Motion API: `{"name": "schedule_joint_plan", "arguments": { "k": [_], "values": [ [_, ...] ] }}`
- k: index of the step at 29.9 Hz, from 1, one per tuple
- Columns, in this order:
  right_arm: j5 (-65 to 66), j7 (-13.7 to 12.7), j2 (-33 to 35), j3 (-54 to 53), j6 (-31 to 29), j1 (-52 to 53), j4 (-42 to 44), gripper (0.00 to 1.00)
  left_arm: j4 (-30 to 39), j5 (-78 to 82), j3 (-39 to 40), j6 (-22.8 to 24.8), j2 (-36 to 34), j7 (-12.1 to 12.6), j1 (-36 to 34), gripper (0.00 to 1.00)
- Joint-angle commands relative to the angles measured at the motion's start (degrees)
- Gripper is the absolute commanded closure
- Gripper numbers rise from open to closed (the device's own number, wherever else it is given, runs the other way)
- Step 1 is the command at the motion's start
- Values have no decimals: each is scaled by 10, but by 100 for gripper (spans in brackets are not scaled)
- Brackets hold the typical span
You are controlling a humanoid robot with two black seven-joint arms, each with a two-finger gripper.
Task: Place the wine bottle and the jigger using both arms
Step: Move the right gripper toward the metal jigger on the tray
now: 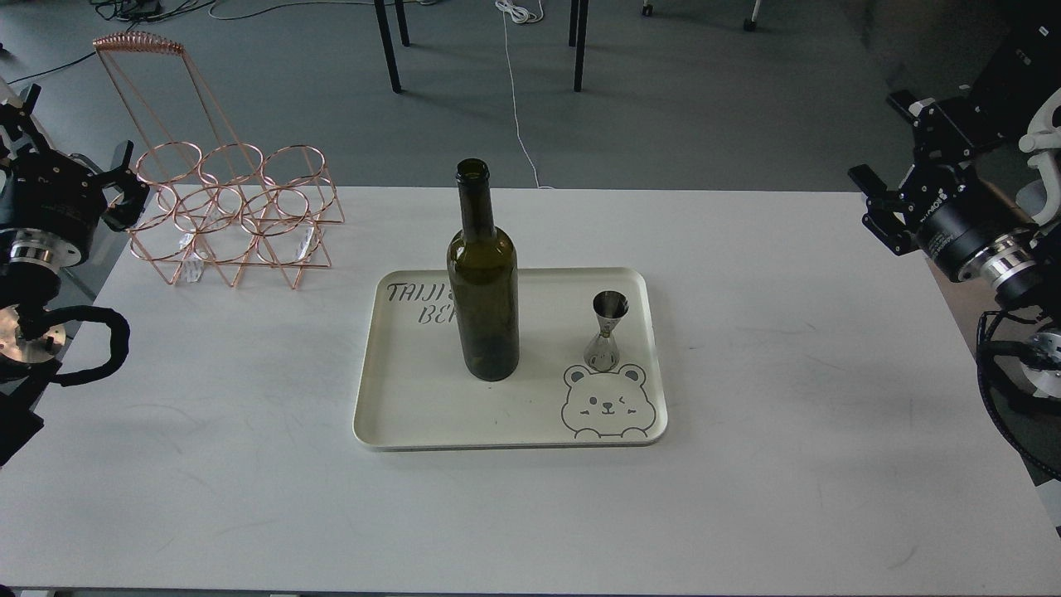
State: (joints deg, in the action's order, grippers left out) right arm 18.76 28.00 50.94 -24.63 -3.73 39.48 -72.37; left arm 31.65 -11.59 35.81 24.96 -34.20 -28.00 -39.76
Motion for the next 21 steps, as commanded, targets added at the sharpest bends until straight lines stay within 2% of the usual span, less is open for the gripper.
{"name": "schedule_joint_plan", "arguments": {
  "k": [1, 6, 9, 13, 21],
  "values": [
    [86, 0, 37, 24, 13, 0, -55, 1, 0, 0, 0, 0, 1, 0, 1, 1],
    [282, 0, 65, 87, 82, -1, -119, 1, 0, -1, 0, 1, 1, 0, 1, 1],
    [425, 0, 61, 127, 134, 2, -123, 1, 0, -1, 0, 2, 2, 0, 2, 1],
    [540, 0, 57, 171, 169, 2, -107, 1, 0, 0, 0, 2, 2, 0, 3, 1],
    [631, 0, -71, 228, 210, 31, 12, 1, 0, 0, 0, 1, 9, 0, 3, 1]
  ]
}}
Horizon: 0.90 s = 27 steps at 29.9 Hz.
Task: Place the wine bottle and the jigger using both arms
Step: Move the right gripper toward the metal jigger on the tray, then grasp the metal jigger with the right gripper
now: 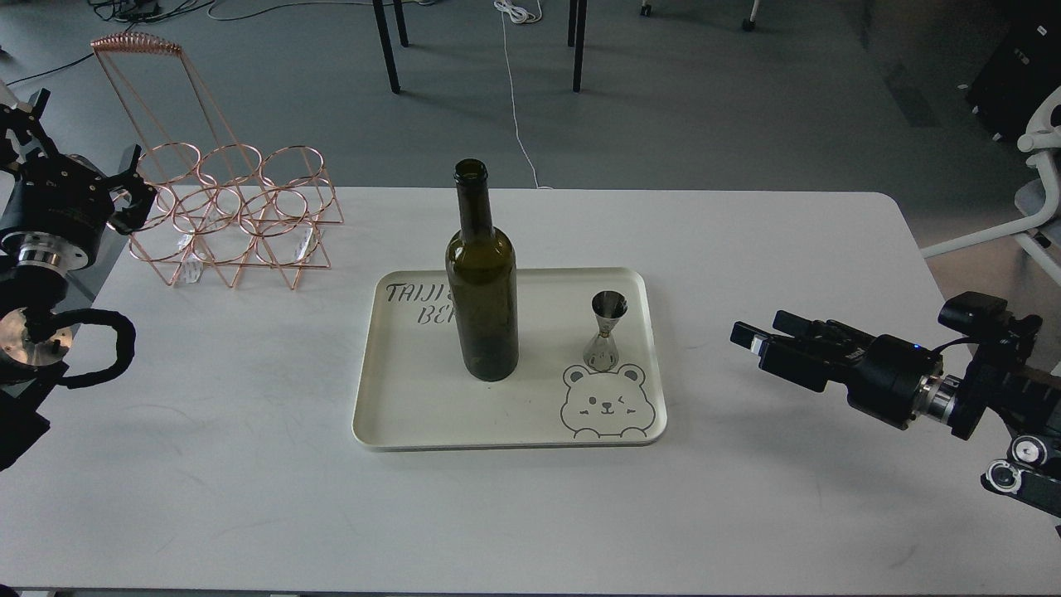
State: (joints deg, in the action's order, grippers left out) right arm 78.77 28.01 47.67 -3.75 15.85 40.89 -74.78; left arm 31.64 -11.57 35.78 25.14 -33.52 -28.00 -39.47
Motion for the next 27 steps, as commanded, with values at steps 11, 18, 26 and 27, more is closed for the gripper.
{"name": "schedule_joint_plan", "arguments": {
  "k": [11, 18, 26, 27],
  "values": [
    [68, 0, -220, 132, 103, 93, 222, 2, 0, 1, 0, 0, 0, 0, 1, 1],
    [68, 0, -296, 135, 117, 94, 298, 3, 0, 0, 0, -1, -3, 0, 1, 1],
    [68, 0, -339, 164, 118, 94, 327, 20, 0, 0, 0, -2, -7, 0, 4, 1],
    [68, 0, -340, 165, 118, 95, 328, 20, 0, 0, 0, -2, -7, 0, 4, 1]
  ]
}}
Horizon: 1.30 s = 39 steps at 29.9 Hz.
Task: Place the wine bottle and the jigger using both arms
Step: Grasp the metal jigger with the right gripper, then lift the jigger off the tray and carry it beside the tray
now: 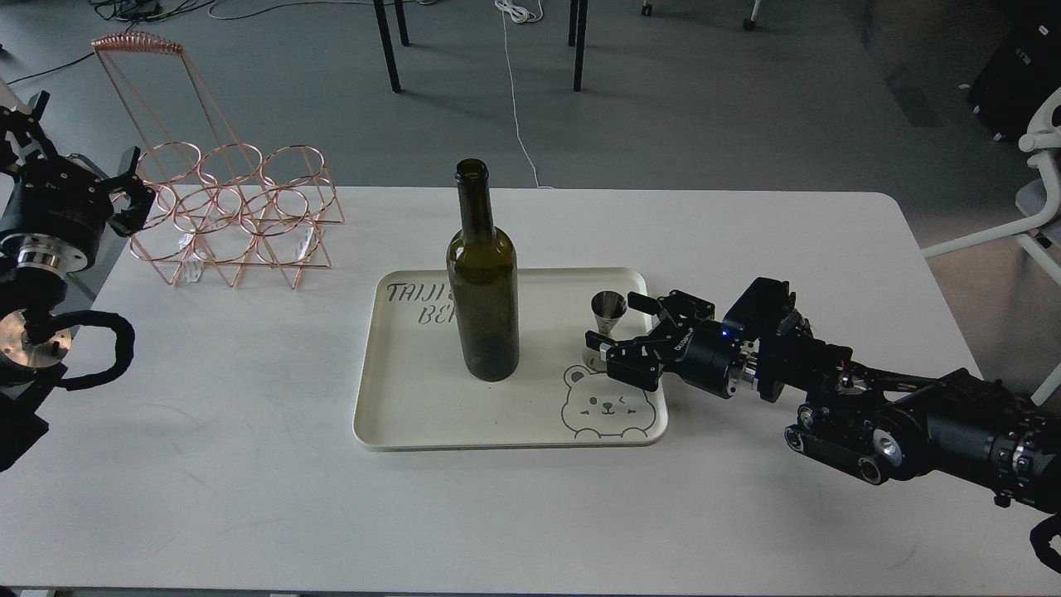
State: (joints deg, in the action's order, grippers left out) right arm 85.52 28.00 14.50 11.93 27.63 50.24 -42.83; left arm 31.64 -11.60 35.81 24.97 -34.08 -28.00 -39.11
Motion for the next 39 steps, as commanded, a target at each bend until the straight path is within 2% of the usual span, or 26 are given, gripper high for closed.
{"name": "schedule_joint_plan", "arguments": {
  "k": [1, 11, 16, 20, 26, 30, 39],
  "values": [
    [0, 0, -10, 9, 1, 1, 8, 20, 0, 0, 0, 0, -2, 0, 1, 1],
    [0, 0, -15, 10, 4, 7, 7, 41, -4, 1, 0, 1, -2, 0, 1, 1],
    [1, 0, -16, 10, 4, 10, 7, 60, -4, 1, 0, 1, -3, 0, 0, 1],
    [3, 0, -15, 14, 4, 10, 7, 68, -4, 1, 0, 1, -3, 0, 1, 1],
    [3, 0, -14, 32, 4, 10, 8, 91, -4, 0, 1, 0, -7, 0, 0, 1],
    [2, 0, -14, 32, 4, 12, 8, 96, -4, 0, 1, 1, -14, 0, 0, 1],
    [-4, 0, 12, 0, 4, 42, 6, 97, -4, 0, 1, 0, -20, 0, -2, 1]
  ]
}}
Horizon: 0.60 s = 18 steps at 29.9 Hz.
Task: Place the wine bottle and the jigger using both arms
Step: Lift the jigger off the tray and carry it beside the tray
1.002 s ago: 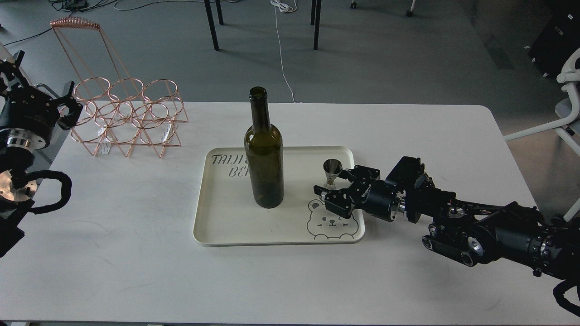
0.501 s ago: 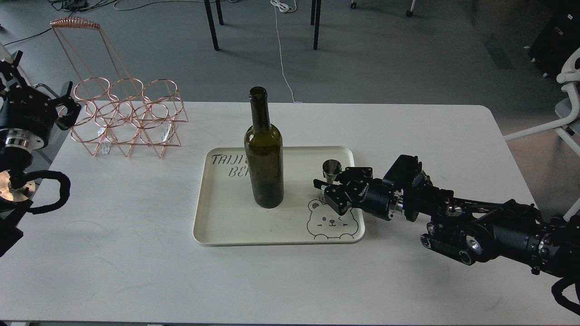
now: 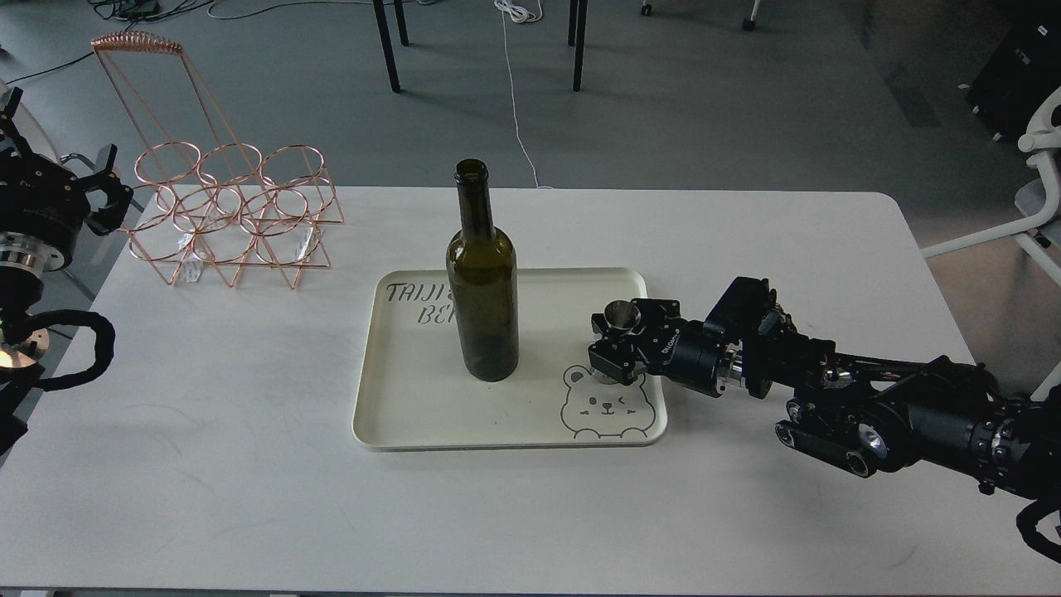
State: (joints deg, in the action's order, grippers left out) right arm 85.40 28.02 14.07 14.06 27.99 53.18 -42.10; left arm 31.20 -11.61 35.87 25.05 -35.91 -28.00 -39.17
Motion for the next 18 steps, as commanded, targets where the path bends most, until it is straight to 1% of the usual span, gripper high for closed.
{"name": "schedule_joint_plan", "arguments": {
  "k": [1, 6, 12, 18],
  "values": [
    [-3, 0, 26, -33, 0, 14, -3, 97, 0, 0, 0, -1, -1, 0, -1, 1],
    [-7, 0, 76, -80, 0, 13, -12, 97, 0, 0, 2, 0, -8, 0, 0, 1],
    [-9, 0, 144, -89, 0, 4, -69, 96, 0, -1, 2, -1, -9, 0, 0, 1],
    [-23, 0, 207, -127, 0, -20, -73, 95, 1, -1, 2, -3, -9, 0, 0, 1]
  ]
}}
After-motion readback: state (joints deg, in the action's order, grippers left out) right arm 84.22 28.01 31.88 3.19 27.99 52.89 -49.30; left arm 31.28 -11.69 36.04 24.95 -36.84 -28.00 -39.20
